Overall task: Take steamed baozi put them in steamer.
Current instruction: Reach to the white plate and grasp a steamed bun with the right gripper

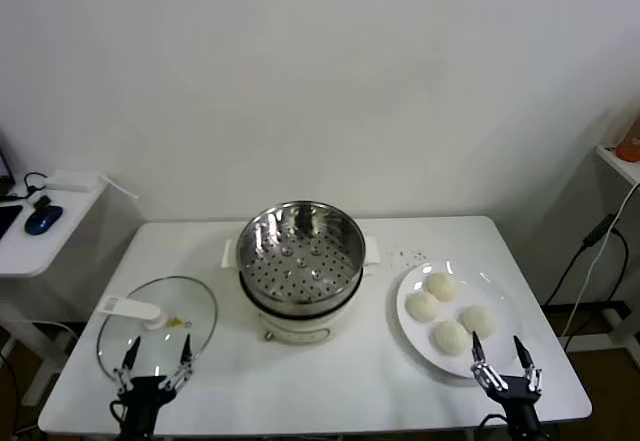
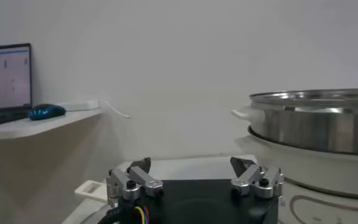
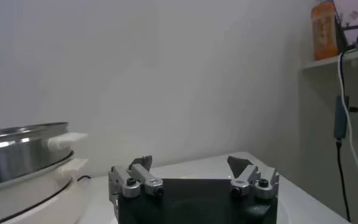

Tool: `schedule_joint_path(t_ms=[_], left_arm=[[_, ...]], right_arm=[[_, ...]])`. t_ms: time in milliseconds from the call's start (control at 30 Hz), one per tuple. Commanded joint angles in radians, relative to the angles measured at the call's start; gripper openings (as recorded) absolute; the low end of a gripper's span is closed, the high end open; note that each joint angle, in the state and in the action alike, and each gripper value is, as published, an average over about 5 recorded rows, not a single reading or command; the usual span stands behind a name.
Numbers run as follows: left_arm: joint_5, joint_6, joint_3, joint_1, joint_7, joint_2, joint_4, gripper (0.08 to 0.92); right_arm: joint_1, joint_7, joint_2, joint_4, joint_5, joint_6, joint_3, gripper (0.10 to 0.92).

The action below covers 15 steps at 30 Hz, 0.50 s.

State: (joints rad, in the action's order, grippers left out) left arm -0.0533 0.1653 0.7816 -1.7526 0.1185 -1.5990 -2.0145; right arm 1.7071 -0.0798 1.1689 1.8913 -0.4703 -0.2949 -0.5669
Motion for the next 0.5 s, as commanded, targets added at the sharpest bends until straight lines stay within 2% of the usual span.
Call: schedule_joint_path(t_ms=[33,300,400,500], left_arm=[[-0.013,-0.006,0.007,0.006,0.005,0.002,-0.004,0.823],[0.005,0.008,-0.021,0.003,0.004,0.016,-0.008,0.823],[0.011,0.016,-0.021,0.001,0.004,0.023,-0.004,0.823],[0.012,0.024,-0.018,0.000,0.003,0.031,0.002,0.823]], right_arm=[[-0.200,-0.105,-0.061,0.048,0.043,0.309,0.021,0.823],[-0.643,-0.167,-0.299,-0.072,-0.183,0.739,0.229,0.823],[-0.827,-0.093,-0.415,-0.156,-0.205,0.856,0.358,0.823],[-1.020,0.100,-0.540,-0.218,-0.166,0.978,0.493,0.823]])
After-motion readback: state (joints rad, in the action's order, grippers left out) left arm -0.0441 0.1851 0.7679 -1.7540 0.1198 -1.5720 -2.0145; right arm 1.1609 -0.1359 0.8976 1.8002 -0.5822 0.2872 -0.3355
